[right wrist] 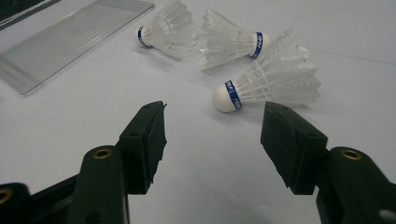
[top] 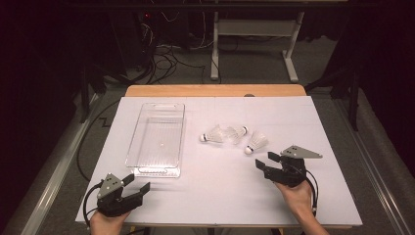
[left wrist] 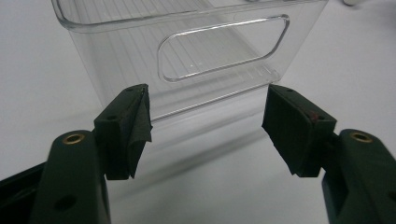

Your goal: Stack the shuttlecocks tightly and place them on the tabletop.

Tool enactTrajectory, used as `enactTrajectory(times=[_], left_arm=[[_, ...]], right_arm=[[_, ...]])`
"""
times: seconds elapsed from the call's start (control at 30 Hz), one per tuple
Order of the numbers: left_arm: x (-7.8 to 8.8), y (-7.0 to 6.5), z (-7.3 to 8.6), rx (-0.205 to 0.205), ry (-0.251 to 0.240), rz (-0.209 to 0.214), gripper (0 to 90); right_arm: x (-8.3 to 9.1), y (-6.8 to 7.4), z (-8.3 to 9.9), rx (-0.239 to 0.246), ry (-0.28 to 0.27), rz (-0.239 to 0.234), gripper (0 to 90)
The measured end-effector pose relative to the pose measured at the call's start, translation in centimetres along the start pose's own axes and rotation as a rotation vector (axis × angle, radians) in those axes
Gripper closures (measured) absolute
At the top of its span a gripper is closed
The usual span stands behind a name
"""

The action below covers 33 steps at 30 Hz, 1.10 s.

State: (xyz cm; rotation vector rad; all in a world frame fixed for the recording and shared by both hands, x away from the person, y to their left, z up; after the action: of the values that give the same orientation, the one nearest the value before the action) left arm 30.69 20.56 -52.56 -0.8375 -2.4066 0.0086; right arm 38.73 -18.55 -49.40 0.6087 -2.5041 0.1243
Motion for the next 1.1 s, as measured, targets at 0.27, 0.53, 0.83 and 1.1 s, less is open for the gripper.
enactTrajectory(times=[0.27,0.53,0.83,1.1], left_arm=[[0.0,0.0,0.0,0.000,0.000,0.002,33.5],[0.0,0.0,0.0,-0.001,0.000,0.003,33.5],[-0.1,-0.1,0.1,-0.003,0.006,0.009,33.5],[0.0,0.0,0.0,0.001,-0.003,0.007,33.3]], right_arm=[[-0.8,0.4,-0.4,0.003,0.024,-0.004,43.5],[-1.5,0.8,-1.0,0.011,0.050,0.001,46.2],[-2.4,1.0,-1.7,0.024,0.070,0.011,47.8],[-3.1,1.2,-2.4,0.026,0.088,0.003,49.3]])
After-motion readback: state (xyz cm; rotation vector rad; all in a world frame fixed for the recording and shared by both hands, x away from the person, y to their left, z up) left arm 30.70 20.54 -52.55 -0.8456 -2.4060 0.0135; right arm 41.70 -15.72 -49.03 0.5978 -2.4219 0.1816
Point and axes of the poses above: each handheld gripper's, and its own axes: x roughly backward along the jaws, z roughly out of its underside, y roughly to its left, the point moved 10 cm from there along -x, roughly forward along the jaws, and after that the axes turned 8 degrees about z, right-handed, at the moved point
